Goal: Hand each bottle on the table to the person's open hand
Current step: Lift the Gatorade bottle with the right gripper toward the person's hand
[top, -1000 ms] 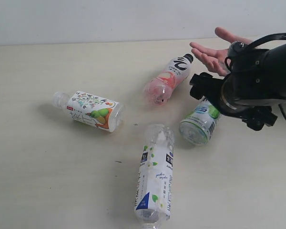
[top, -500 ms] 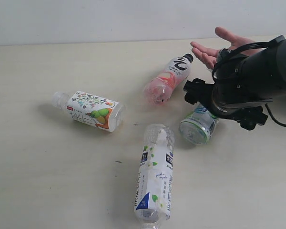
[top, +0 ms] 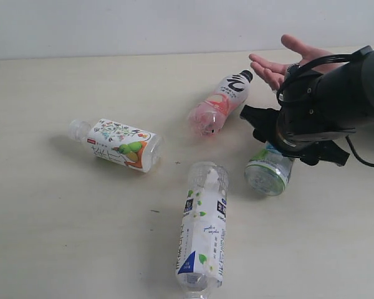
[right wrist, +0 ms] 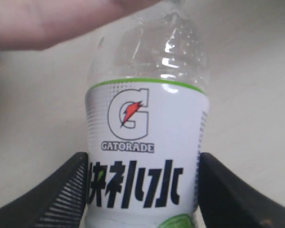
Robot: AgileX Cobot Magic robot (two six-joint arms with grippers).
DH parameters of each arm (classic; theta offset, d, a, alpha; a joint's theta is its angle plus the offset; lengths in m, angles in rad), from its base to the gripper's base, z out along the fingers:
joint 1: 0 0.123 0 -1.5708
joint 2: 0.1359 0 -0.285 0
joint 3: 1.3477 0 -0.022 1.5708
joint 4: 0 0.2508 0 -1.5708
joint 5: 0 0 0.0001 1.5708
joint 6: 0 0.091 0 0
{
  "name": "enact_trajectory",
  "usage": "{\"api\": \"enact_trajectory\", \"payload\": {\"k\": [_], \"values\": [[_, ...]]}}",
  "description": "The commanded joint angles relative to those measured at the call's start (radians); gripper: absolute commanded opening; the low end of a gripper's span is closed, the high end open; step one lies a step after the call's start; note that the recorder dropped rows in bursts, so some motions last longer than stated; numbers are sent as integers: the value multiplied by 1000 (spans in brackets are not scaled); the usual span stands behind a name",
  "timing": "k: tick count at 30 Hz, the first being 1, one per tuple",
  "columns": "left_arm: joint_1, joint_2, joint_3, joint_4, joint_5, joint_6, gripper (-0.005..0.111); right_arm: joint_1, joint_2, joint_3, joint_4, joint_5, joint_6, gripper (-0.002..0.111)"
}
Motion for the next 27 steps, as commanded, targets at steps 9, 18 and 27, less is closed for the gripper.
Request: {"api": "enact_trajectory", "payload": {"k": [9,18,27], "values": [[4,-5,4,-4,-5,5,5,-3,-10,-4,5,13,-9,0],[4,-5,4,-4,-5,5,5,-3,-122,-4,188,2,-288,0],[4,-5,4,-4,-5,5,5,-3,-207,-4,531,35,-754,0]]}}
